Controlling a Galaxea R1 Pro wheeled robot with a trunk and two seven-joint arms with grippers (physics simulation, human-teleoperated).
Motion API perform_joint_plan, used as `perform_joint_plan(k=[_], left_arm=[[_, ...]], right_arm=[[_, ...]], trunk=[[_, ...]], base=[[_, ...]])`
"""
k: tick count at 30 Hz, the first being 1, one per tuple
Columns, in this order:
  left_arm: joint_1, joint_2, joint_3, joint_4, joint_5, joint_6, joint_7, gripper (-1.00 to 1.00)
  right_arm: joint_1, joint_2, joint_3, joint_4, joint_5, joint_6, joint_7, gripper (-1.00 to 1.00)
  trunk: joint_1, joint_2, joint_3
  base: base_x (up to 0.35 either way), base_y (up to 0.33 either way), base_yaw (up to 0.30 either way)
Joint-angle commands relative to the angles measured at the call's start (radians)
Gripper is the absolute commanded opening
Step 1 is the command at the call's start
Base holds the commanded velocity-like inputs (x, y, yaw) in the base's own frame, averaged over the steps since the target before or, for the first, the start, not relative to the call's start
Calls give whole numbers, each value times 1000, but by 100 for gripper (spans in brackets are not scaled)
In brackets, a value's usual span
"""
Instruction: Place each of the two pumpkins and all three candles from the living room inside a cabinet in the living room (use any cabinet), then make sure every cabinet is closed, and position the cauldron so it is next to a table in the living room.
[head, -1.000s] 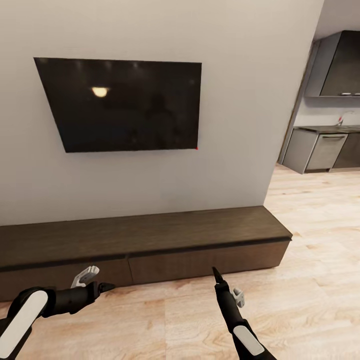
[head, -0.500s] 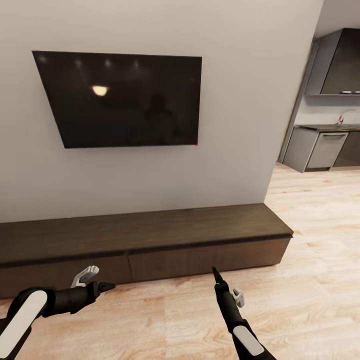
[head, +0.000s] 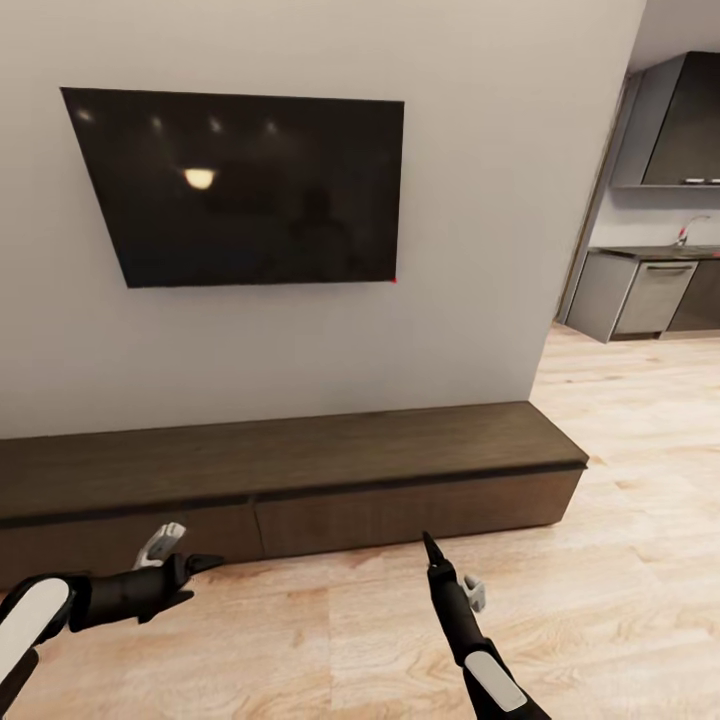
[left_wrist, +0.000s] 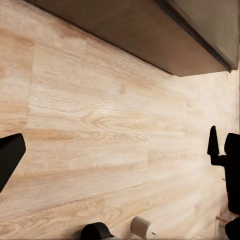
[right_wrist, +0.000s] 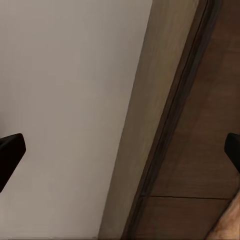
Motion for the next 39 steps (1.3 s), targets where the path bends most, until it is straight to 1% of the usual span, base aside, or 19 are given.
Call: perform_joint_plan(k=[1, 3, 5, 8, 10, 13, 17, 20, 29, 35, 39], left_arm=[[0, 11, -6, -1, 38, 1, 9, 100], [0, 24, -19, -1, 89, 1, 9, 100], [0, 30, -38, -1, 125, 1, 9, 100], [0, 32, -51, -2, 140, 1, 9, 100], [1, 32, -58, -3, 142, 1, 9, 100], [2, 31, -78, -15, 145, 0, 9, 100], [2, 31, -87, -19, 164, 0, 9, 100], [2, 32, -90, -20, 171, 0, 9, 100], [2, 31, -93, -21, 174, 0, 9, 100], [2, 30, -115, -24, 174, 0, 9, 100], [2, 31, -122, -24, 174, 0, 9, 100]], right_arm=[[-1, 0, 7, 1, -8, 1, 11, 100], [-1, 0, 7, 1, -16, 13, 20, 100], [-1, -1, 7, 1, -45, 19, 26, 100], [-1, -2, 7, 1, -66, 22, 28, 100], [-1, -1, 7, 1, -69, 21, 27, 100], [-1, 1, 8, 2, -71, 21, 27, 100], [-1, 1, 7, 3, -72, 21, 27, 100], [-1, 1, 8, 3, -71, 21, 27, 100], [-1, 1, 8, 3, -70, 21, 27, 100], [-1, 1, 13, 4, -70, 25, 23, 100], [-1, 1, 14, 5, -69, 53, 16, 100]], trunk=[[4, -8, -4], [12, -22, -10], [12, -22, -10], [12, -22, -10], [12, -22, -10], [12, -22, -10], [12, -22, -10], [12, -22, -10], [12, -22, -10], [12, -22, -10], [12, -22, -10]], base=[[0, 0, 0], [0, 0, 0], [0, 0, 0], [0, 0, 0], [0, 0, 0], [2, 0, 0], [152, 0, 0], [134, 0, 0], [155, 0, 0], [163, 0, 0], [158, 38, 0]])
